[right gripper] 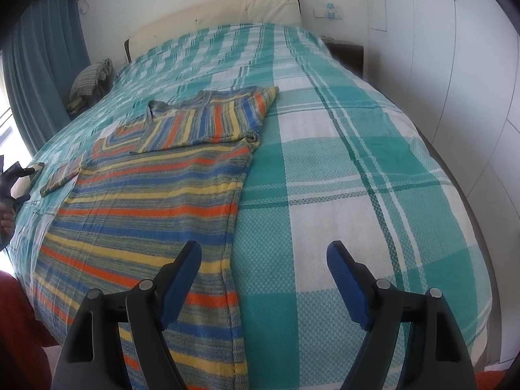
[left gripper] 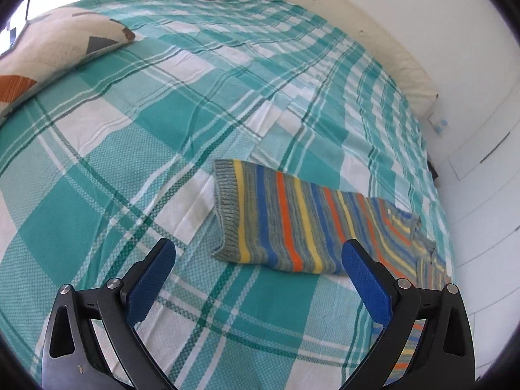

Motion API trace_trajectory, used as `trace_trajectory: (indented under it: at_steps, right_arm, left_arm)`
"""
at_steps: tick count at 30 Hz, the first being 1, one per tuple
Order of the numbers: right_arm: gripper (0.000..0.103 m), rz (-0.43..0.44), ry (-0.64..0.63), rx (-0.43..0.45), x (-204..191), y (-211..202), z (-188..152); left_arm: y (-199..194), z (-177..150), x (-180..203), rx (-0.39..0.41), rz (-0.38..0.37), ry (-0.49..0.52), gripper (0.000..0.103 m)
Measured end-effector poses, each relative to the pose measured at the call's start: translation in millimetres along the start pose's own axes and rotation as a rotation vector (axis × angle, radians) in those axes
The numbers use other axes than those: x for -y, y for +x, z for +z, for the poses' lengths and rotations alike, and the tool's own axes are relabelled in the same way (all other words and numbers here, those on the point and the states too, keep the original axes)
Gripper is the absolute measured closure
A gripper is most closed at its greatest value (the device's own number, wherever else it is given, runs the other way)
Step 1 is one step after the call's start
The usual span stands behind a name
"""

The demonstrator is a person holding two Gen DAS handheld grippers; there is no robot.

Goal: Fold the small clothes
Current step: 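Move the left gripper to the sweater edge and close on it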

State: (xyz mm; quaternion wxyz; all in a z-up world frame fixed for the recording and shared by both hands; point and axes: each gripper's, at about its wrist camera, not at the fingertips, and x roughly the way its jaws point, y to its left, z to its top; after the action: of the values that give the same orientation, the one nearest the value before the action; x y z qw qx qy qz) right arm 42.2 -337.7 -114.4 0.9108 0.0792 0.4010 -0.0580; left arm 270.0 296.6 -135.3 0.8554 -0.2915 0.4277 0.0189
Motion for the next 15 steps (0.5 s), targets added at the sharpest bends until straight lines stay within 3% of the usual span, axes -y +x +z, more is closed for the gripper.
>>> trace_trajectory:
  at_steps: [2,4,5,6,8,10,13,15]
  right_arm:
    - [0.024,0.002,-0.003,-0.007,-1.3,2.7,-0.2]
    - [0.024,-0.001,-0.015,-0.017,-3.8,4.3,-1.8]
    - [0.024,-0.003,-0.021,-0.022,-5.1,5.1,-2.7]
    - [0.024,-0.003,-0.026,-0.026,-6.1,6.0,-3.4]
    - [0.024,-0.002,-0.034,-0.030,-7.9,7.2,-3.7]
    - [0.024,0.004,-0.038,-0.026,-8.7,6.5,-3.2]
    - [0.024,0.026,-0.033,-0.015,-8.9,2.7,-2.6]
    - [0.024,0.041,-0.025,-0.010,-8.1,0.9,-2.0]
  left_arm:
    - [19.0,11.5,-11.4,-0.039,0.009,-0.055,0.003]
    - [35.6,12.4,-4.3,-0.070,0.005,-0.017,0.013]
    - [44.1,9.5,5.7,-0.092,0.005,0.024,0.030]
    - [51.5,7.0,15.0,-0.115,0.001,0.063,0.058]
    - [60.8,2.6,33.5,-0.145,0.038,0.126,0.099]
    - [52.8,4.5,57.0,-0.102,0.070,0.173,0.102]
    - [23.4,9.7,122.2,-0.029,-0.009,0.300,0.102]
    - [5.6,6.5,179.8,-0.014,-0.103,0.403,0.102]
